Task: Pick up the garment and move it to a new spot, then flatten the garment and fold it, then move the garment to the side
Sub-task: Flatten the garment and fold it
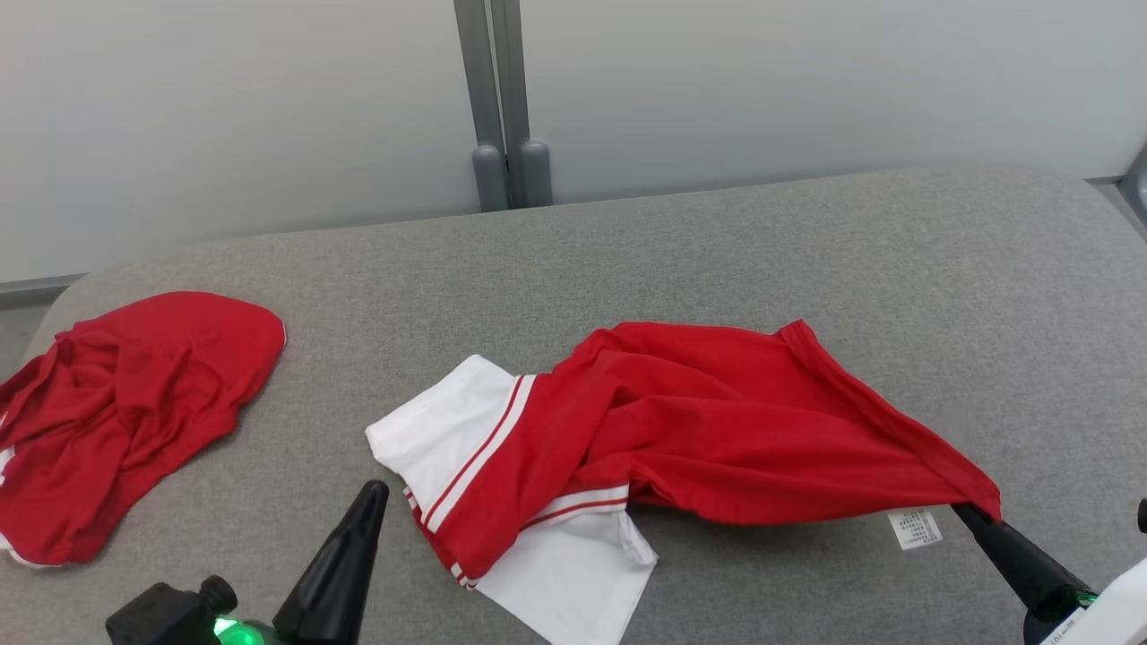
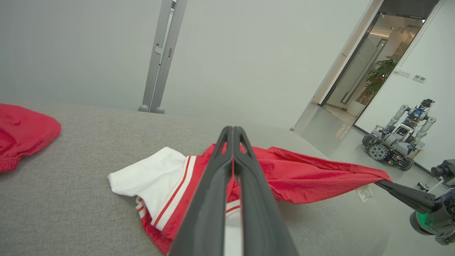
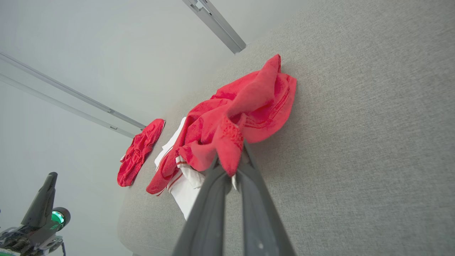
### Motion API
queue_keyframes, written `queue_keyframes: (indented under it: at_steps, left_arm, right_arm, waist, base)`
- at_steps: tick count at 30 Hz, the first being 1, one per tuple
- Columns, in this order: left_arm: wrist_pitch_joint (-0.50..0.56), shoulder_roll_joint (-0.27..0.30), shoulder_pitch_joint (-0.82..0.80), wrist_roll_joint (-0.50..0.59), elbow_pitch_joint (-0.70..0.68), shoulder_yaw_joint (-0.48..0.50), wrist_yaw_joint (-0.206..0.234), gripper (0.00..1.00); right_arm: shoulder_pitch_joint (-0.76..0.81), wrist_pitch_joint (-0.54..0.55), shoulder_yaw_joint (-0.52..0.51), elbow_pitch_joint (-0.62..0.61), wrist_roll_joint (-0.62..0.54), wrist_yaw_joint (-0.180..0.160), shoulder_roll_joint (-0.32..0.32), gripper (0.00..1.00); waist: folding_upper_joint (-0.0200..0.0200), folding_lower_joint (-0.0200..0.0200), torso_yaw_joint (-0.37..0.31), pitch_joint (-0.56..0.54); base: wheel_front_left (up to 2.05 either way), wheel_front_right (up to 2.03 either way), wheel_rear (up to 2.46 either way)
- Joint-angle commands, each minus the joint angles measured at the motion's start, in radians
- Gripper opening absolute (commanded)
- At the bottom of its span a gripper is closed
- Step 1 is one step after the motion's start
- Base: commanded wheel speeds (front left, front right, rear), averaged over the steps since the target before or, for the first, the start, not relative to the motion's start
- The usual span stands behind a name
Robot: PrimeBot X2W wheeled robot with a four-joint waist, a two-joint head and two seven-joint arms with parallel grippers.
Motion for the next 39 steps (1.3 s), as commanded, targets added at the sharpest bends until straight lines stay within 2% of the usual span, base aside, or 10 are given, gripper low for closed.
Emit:
queue_keyframes:
  at_steps: [1, 10, 11, 12, 13, 14, 19, 25, 30, 39]
  left_arm:
    - [0.010, 0.007, 0.020, 0.008, -0.008, -0.007, 0.014, 0.00]
    - [0.005, -0.049, 0.045, 0.045, 0.042, -0.084, 0.037, 0.00]
    - [0.001, -0.053, 0.043, 0.059, 0.060, -0.085, 0.048, 0.00]
    - [-0.007, -0.057, 0.041, 0.071, 0.075, -0.083, 0.057, 0.31]
    - [-0.024, -0.068, 0.043, 0.072, 0.101, -0.080, 0.068, 0.90]
    - [-0.034, -0.070, 0.044, 0.088, 0.132, -0.081, 0.078, 1.00]
    - [-0.095, -0.104, 0.048, 0.156, 0.297, -0.079, 0.111, 1.00]
    - [-0.121, -0.185, 0.059, 0.273, 0.361, 0.005, 0.125, 1.00]
    - [-0.120, -0.275, 0.107, 0.397, 0.339, 0.125, 0.077, 1.00]
    - [-0.121, -0.344, 0.115, 0.514, 0.366, 0.255, -0.015, 1.00]
  right_arm:
    - [0.008, 0.010, 0.006, -0.004, -0.008, 0.001, -0.009, 0.00]
    - [-0.016, -0.012, 0.048, 0.046, -0.112, 0.001, -0.012, 0.00]
    - [-0.022, -0.021, 0.051, 0.062, -0.152, 0.000, -0.020, 0.37]
    - [-0.025, -0.029, 0.055, 0.075, -0.182, 0.000, -0.023, 1.00]
    - [-0.025, -0.034, 0.061, 0.101, -0.227, 0.000, -0.027, 1.00]
    - [-0.030, -0.041, 0.069, 0.123, -0.273, 0.000, -0.032, 1.00]
    - [-0.047, -0.098, 0.093, 0.240, -0.505, 0.000, -0.034, 1.00]
    - [-0.021, -0.298, 0.007, 0.305, -0.701, 0.000, 0.048, 1.00]
    - [-0.008, -0.427, -0.063, 0.321, -0.868, 0.000, 0.150, 1.00]
    - [-0.062, -0.438, -0.023, 0.308, -1.038, 0.000, 0.330, 1.00]
  waist:
    - [0.0000, 0.0000, -0.005, -0.002]
    - [0.0000, 0.0000, -0.001, 0.010]
    - [0.0000, 0.0000, 0.001, 0.011]
    - [0.0000, 0.0000, 0.001, 0.012]
    - [0.0000, 0.0000, 0.002, 0.013]
    - [0.0000, 0.0000, 0.002, 0.012]
    - [0.0000, 0.0000, 0.006, -0.006]
    - [0.0000, 0.0000, 0.027, -0.046]
    - [0.0000, 0.0000, 0.053, -0.072]
    - [0.0000, 0.0000, 0.073, -0.077]
  base:
    - [0.00, 0.00, 0.00]
    - [0.00, 0.00, 0.00]
    - [0.00, 0.00, 0.00]
    - [0.00, 0.00, 0.00]
    - [0.00, 0.00, 0.00]
    - [0.00, 0.00, 0.00]
    - [0.00, 0.00, 0.00]
    - [0.00, 0.00, 0.00]
    - [0.00, 0.00, 0.00]
    - [0.00, 0.00, 0.00]
